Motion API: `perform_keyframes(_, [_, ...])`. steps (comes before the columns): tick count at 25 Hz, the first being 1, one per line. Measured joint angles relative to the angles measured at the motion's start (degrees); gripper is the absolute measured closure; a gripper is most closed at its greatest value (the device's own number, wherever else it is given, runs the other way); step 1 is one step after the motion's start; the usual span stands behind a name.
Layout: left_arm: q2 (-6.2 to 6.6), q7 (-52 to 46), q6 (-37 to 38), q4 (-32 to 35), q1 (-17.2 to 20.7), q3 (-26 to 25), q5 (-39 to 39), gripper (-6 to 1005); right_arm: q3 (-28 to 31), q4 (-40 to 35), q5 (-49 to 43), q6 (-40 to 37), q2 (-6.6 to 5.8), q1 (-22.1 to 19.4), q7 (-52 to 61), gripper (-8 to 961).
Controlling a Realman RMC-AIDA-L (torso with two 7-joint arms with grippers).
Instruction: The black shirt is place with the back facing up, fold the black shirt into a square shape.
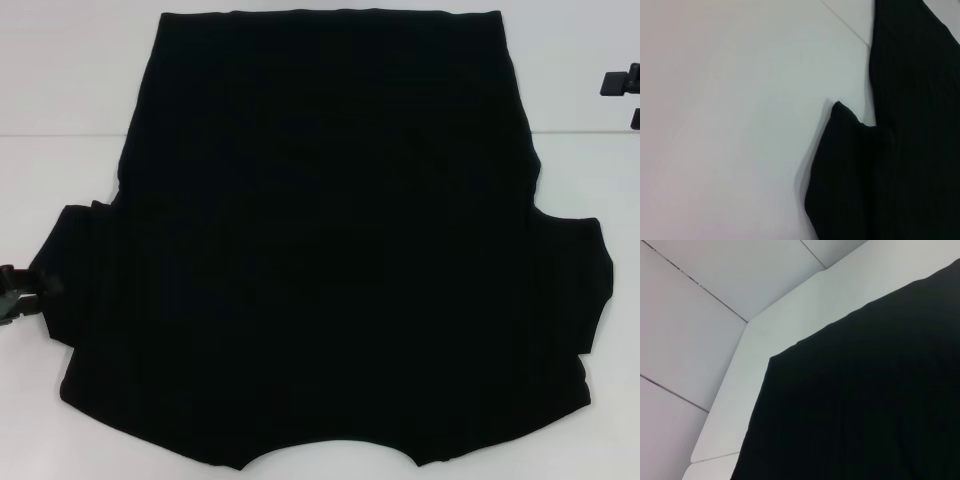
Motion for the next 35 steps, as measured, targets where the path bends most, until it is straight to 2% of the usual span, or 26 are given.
perform_keyframes(7, [-0.18, -0.5, -0.1, -0.6, 0.2, 0.2, 0.0, 595, 0.0, 0.0, 0.0, -0.1, -0.08, -0.1, 0.0, 9])
perform_keyframes(13, [0.18, -0.5, -0.7, -3.1, -0.9, 0.4, 0.0, 603, 0.1, 0.0, 0.0, -0.1, -0.08, -0.2, 0.0, 9])
perform_keyframes(24, [0.33, -1.2, -0.4, -3.0, -1.5, 1.0, 0.0, 619, 0.4, 0.0, 0.0, -0.1, -0.08, -0.4, 0.0, 8])
perform_keyframes(30, [0.40, -1.2, 0.1, -2.7, -1.5, 1.1, 0.0, 799, 0.4, 0.0, 0.0, -0.1, -0.08, -0.5, 0.0, 8])
perform_keyframes(35, [0.62, 0.0, 2.4, -1.3, -1.5, 1.0, 0.0, 997, 0.2, 0.0, 0.0, -0.1, -0.08, -0.5, 0.0, 8])
